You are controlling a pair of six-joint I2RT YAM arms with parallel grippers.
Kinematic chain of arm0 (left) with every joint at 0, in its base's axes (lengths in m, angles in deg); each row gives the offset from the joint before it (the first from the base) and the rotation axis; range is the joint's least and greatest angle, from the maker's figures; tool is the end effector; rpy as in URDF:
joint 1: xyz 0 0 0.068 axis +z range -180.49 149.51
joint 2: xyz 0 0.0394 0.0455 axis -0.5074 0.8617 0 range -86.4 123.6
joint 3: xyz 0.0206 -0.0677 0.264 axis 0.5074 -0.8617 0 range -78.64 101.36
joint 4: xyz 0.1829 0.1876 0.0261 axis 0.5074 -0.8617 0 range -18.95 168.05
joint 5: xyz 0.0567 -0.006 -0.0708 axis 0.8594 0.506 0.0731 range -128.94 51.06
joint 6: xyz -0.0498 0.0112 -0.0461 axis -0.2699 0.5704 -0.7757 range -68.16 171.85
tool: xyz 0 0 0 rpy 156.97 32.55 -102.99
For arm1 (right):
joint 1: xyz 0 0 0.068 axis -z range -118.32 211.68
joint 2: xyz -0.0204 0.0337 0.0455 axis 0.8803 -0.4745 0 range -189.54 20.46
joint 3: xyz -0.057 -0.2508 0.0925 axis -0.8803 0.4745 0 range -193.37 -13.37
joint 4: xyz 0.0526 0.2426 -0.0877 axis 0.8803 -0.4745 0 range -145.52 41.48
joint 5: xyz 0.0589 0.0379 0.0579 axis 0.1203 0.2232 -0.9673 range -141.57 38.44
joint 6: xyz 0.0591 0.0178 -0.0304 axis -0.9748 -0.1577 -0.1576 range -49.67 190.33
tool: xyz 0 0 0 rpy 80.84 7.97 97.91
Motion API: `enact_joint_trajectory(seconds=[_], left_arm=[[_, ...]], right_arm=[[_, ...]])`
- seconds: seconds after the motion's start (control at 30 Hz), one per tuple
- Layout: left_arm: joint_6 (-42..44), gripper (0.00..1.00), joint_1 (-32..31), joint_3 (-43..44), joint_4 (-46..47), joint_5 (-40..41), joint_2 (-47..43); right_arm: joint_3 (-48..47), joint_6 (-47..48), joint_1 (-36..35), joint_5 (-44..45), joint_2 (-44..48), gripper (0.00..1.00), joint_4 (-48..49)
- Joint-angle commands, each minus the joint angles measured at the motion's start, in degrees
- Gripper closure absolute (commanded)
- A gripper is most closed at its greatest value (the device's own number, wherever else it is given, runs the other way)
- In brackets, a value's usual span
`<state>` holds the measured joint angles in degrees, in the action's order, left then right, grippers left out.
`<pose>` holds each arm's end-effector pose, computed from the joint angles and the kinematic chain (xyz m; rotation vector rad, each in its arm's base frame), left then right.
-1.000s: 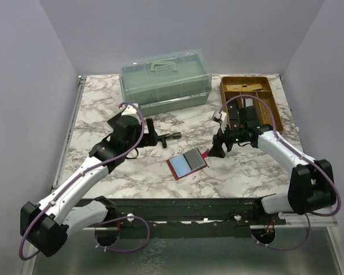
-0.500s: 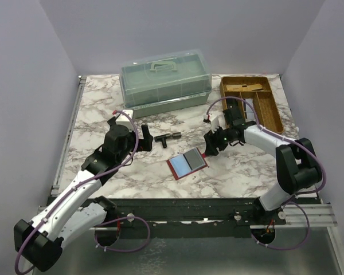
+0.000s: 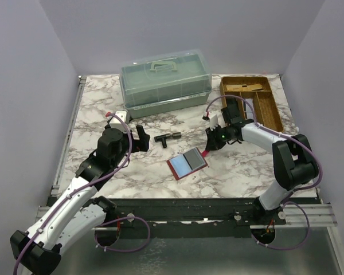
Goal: Take the credit cards out of the card holder
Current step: Remove the credit card from the card holder.
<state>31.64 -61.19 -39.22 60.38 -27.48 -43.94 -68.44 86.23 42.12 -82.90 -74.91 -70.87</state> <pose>0.1732 -0.0899 0.2935 0.0435 1.9450 -0.4005 0.2991 0.1370 0.1549 -0.9566 2.4119 0.7459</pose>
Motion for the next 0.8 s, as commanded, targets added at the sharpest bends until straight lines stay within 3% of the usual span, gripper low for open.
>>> enact_joint_trajectory(seconds=[0.0, 0.13, 0.63, 0.7, 0.77], left_arm=[[0.6, 0.03, 0.7, -0.5, 0.1, 1.6, -1.1], [0.6, 0.03, 0.8, -0.6, -0.1, 2.2, -1.8], [-1.1, 0.02, 2.6, -0.6, 0.0, -0.5, 1.3], [-1.6, 0.02, 3.8, -0.3, -0.1, -1.3, 3.3], [-2.3, 0.02, 5.5, 0.0, -0.2, -2.2, 5.1]], right_arm=[[-3.8, -2.1, -0.2, 4.0, -0.5, 0.93, 2.5], [-6.7, -2.7, 0.5, 10.1, -1.7, 1.0, 5.2], [-22.1, -2.5, 4.9, 23.3, -14.7, 0.99, 13.6], [-22.4, -3.1, 5.4, 22.3, -14.2, 0.98, 13.4], [-21.9, -3.5, 5.6, 21.0, -12.8, 0.84, 13.0]])
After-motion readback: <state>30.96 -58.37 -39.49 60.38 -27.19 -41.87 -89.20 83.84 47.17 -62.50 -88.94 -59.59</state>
